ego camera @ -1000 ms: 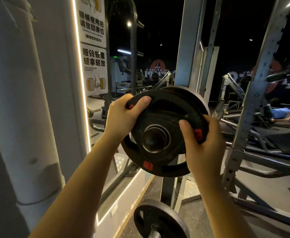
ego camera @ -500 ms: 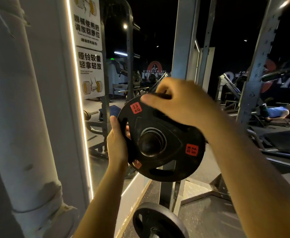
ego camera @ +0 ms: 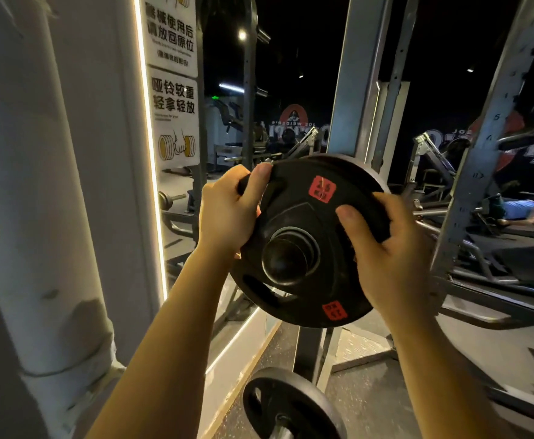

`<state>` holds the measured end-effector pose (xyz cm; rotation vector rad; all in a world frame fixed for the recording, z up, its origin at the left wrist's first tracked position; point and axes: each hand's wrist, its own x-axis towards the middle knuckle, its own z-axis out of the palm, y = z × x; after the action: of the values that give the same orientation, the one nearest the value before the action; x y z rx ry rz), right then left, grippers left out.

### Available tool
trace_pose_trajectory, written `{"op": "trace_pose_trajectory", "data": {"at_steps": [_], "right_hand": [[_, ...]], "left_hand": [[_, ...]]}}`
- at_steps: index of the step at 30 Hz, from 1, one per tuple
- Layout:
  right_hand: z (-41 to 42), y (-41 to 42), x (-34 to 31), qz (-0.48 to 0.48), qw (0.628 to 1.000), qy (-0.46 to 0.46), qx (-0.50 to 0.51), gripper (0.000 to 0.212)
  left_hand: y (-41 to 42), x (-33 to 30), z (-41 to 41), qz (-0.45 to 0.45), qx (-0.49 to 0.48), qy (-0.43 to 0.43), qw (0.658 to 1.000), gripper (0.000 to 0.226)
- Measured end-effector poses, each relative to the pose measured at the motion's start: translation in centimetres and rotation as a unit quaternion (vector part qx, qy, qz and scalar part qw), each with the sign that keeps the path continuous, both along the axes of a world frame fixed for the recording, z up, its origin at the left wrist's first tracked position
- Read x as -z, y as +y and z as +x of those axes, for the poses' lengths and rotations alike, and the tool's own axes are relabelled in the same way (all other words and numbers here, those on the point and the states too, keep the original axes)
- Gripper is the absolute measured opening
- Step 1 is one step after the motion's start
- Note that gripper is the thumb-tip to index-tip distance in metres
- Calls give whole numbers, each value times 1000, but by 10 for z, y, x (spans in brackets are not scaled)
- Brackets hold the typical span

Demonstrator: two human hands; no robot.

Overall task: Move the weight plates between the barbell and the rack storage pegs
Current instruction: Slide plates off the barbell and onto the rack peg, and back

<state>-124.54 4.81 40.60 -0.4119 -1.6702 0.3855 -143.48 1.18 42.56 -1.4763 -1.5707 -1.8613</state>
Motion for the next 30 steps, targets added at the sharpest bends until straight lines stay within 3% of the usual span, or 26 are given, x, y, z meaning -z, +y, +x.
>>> {"op": "trace_pose_trajectory", "data": {"at_steps": [4, 9, 13, 17, 20, 30], "right_hand": [[0, 0, 7, -11, 1000, 17, -17, 36], [17, -7, -31, -34, 987, -155, 41, 52], [4, -19, -86, 69, 958, -245, 132, 57], [-38, -19, -91, 159, 878, -394, 220, 60], [-38, -11, -85, 192, 875, -364, 254, 62], [-16, 10, -28, 110, 971, -82, 198, 52]], "left_hand": [[-6, -9, 4, -18, -3, 41, 999, 60], [-18, -5, -3, -109, 23, 30, 993, 55], [-17, 42, 9, -53, -17, -158, 986, 42], [-3, 78, 37, -3, 37, -328, 944, 43], [3, 80, 42, 56, 19, -353, 934, 38], [14, 45, 5, 70, 10, -104, 992, 38]]}}
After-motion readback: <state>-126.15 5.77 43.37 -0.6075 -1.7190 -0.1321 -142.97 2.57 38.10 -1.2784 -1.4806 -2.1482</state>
